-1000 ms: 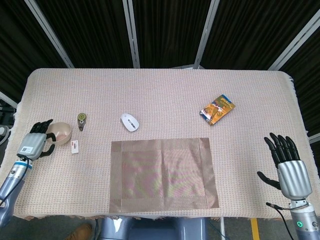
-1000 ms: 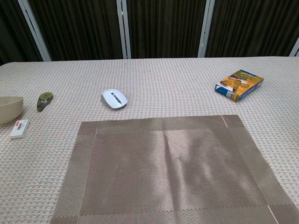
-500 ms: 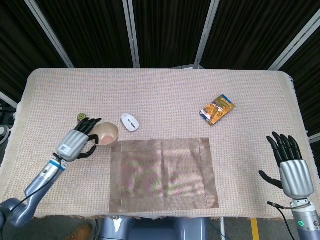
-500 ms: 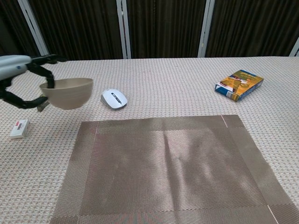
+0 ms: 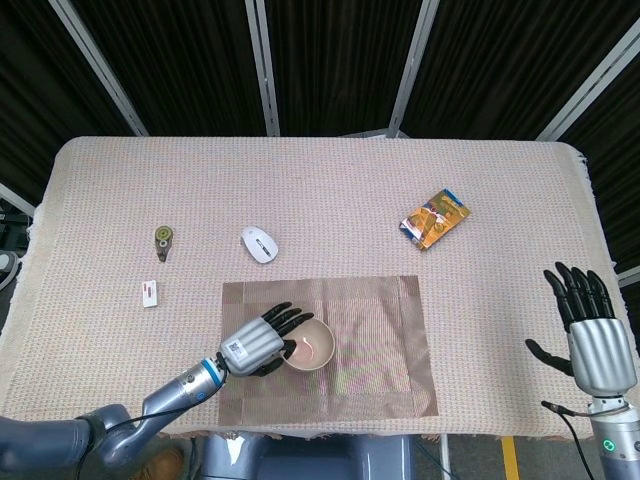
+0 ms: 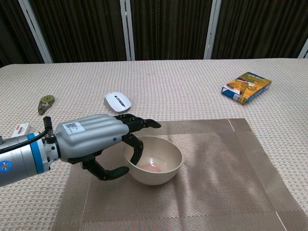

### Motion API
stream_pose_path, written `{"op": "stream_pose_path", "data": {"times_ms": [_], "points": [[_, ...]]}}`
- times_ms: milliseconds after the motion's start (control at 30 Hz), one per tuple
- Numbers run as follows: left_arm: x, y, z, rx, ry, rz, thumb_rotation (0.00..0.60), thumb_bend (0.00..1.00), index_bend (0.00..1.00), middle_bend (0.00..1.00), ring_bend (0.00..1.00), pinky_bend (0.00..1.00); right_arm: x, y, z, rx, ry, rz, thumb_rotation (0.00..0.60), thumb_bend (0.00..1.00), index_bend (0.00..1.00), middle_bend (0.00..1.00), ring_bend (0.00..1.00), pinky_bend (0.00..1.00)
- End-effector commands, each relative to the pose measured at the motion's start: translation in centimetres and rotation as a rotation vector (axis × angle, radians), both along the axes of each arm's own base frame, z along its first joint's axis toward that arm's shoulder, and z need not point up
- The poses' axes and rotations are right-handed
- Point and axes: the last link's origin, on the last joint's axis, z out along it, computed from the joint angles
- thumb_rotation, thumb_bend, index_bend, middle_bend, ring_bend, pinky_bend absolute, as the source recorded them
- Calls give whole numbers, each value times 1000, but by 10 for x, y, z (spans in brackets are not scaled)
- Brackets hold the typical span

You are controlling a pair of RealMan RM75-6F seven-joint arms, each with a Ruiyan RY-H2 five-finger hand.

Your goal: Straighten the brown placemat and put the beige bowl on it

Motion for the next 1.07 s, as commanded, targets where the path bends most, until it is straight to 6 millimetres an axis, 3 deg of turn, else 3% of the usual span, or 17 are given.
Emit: {"op": "stream_pose_path", "data": {"times_ms": [33,100,167,200,400,600,700,867,1067], "points": [[-1,-1,1,1,7,4,600,359,581,0,0,0,0,0,0,-1,-1,2,600,0,0,0,0,0],[-3,-1,6,22,-1,21,600,122,287,0,0,0,1,1,0,-1,-3,5,600,0,0,0,0,0],[-3,0,13,51,-19,34,600,3,58,0,0,0,1,1,1,-1,-4,7,600,0,0,0,0,0],[-2,1,19,69,-34,39,600,0,15,0,0,0,2,2,1,-1,-4,8,600,0,0,0,0,0],[-17,19,78,257,-136,118,600,0,0,0,0,0,5,4,0,5,-11,22,600,0,0,0,0,0],[-59,30,139,500,-154,326,600,0,0,0,0,0,10,7,0,15,-19,43,600,0,0,0,0,0],[-84,22,166,586,-127,420,600,0,0,0,0,0,11,8,1,14,-20,48,600,0,0,0,0,0],[-128,-10,203,688,-83,598,600,0,0,0,0,0,9,9,3,15,-1,30,600,0,0,0,0,0],[-152,-38,223,745,-33,658,600,0,0,0,0,0,10,9,3,37,16,3,600,0,0,0,0,0]]}}
